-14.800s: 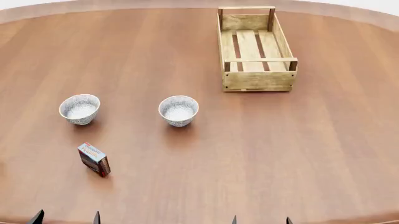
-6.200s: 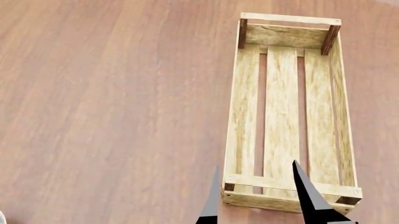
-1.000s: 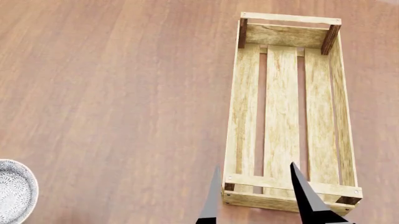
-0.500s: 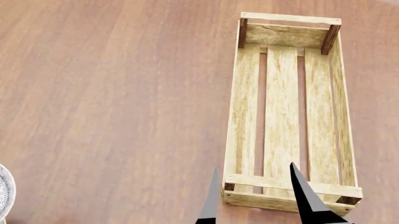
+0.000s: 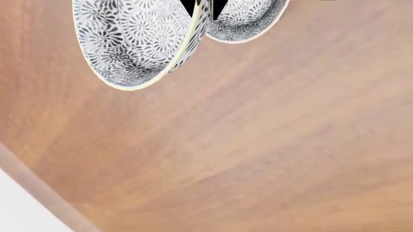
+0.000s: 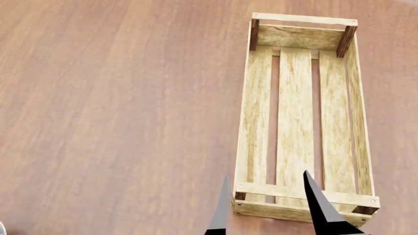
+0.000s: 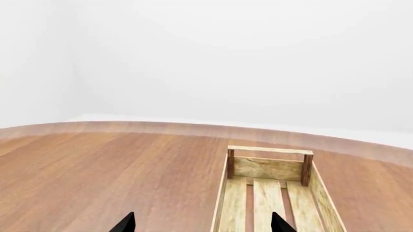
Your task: Stack the right bowl on the left bowl and place them in the tray.
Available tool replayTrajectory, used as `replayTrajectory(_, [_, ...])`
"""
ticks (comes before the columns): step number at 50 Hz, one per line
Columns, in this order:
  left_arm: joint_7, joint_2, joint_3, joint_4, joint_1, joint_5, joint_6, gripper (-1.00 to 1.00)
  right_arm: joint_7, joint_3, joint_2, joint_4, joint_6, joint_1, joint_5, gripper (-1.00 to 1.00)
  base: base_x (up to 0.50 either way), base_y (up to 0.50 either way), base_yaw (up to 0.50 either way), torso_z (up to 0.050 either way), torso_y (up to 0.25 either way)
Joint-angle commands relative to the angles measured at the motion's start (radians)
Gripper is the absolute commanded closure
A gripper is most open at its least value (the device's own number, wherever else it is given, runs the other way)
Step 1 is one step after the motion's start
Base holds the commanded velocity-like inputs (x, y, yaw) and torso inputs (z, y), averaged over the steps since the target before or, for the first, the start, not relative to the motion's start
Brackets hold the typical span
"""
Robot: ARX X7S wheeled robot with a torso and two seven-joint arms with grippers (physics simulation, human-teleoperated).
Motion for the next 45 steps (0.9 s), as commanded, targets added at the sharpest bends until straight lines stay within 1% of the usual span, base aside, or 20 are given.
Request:
replayTrajectory(1, [0.029,0.018,-0.066,-0.021,0.016,0.001,0.024,1.00,-0.028,0.025,-0.019,0.009,-0.014,0.001,-0.009,-1.00,0.00,0.00,0.00,0.000,0.000])
replayTrajectory(7, [0.039,0.021,-0.068,-0.040,0.023,0.008,0.029,1.00,-0.026,0.023,-0.018,0.008,-0.015,0.002,-0.009,-1.00,0.00,0.00,0.00,0.000,0.000])
replayTrajectory(14, [0.051,0.036,-0.042,-0.082,0.019,0.030,0.029,1.00,-0.023,0.022,-0.016,0.009,-0.015,0.003,-0.008,-1.00,0.00,0.00,0.00,0.000,0.000])
replayTrajectory(16, [0.028,0.038,-0.033,-0.089,0.009,0.019,0.020,1.00,-0.022,0.022,-0.015,0.007,-0.014,0.004,-0.007,-1.00,0.00,0.00,0.00,0.000,0.000])
replayTrajectory(27, [-0.008,0.042,-0.012,-0.108,-0.005,0.026,0.010,1.00,-0.018,0.021,-0.012,0.006,-0.017,0.003,-0.006,-1.00,0.00,0.00,0.00,0.001,0.001])
replayTrajectory(45, [0.006,0.051,0.020,-0.145,-0.026,0.057,0.015,1.00,-0.015,0.017,-0.008,0.012,-0.025,0.004,-0.005,-1.00,0.00,0.00,0.00,0.000,0.000])
